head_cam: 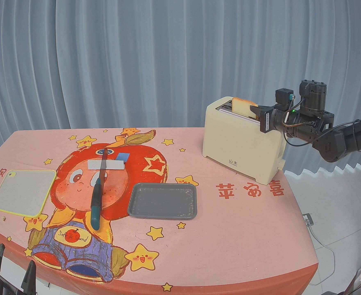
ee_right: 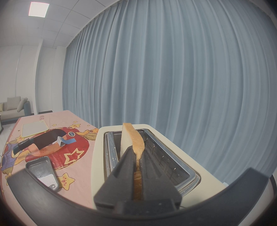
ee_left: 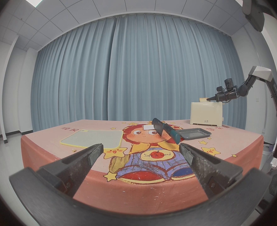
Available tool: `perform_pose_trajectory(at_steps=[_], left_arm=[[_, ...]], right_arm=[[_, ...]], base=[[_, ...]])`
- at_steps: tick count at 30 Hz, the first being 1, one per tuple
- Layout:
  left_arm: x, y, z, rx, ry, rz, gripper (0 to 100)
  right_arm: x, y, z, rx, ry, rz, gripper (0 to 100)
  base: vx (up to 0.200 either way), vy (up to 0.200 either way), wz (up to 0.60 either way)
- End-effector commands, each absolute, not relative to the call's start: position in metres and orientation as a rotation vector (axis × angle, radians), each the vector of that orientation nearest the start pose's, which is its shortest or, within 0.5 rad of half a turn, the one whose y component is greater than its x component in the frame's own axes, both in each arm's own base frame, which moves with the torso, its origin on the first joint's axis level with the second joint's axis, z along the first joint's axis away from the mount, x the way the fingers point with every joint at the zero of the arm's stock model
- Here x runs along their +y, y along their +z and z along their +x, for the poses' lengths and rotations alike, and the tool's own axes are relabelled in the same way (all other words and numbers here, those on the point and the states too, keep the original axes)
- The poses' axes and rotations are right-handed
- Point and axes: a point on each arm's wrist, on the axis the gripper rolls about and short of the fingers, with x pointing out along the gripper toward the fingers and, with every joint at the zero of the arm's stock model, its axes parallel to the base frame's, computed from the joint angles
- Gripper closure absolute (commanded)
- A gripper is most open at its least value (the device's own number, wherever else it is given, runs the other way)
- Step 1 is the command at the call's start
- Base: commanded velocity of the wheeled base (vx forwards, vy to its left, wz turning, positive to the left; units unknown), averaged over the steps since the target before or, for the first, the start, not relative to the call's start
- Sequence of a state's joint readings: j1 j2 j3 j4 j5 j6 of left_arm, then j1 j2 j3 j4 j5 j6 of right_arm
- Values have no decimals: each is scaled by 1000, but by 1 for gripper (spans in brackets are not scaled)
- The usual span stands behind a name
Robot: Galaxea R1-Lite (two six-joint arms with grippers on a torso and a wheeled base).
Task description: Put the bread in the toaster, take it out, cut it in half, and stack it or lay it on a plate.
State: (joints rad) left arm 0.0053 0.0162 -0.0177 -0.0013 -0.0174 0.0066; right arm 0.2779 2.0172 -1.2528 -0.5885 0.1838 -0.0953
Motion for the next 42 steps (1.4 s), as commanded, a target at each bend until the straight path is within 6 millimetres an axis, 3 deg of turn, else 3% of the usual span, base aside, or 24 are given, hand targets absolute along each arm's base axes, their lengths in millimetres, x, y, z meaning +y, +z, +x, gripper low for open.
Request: perform_pose_trajectory(at_steps=[1,13,28,42], left_arm=[[-1,76,-23,0,-11,8,0],[-1,76,-23,0,-11,8,0],[-1,76,-23,0,-11,6,0],[-1,76,-23,0,-11,8,0]], right_arm=[[116,187,391,151,470,-101,100],[117,191,388,139,474,-99,100],[109,238,362,20,475,-80,100],[109,246,356,-27,474,-29,100]], base=[[0,0,0],[0,0,0],[0,0,0],[0,0,0]])
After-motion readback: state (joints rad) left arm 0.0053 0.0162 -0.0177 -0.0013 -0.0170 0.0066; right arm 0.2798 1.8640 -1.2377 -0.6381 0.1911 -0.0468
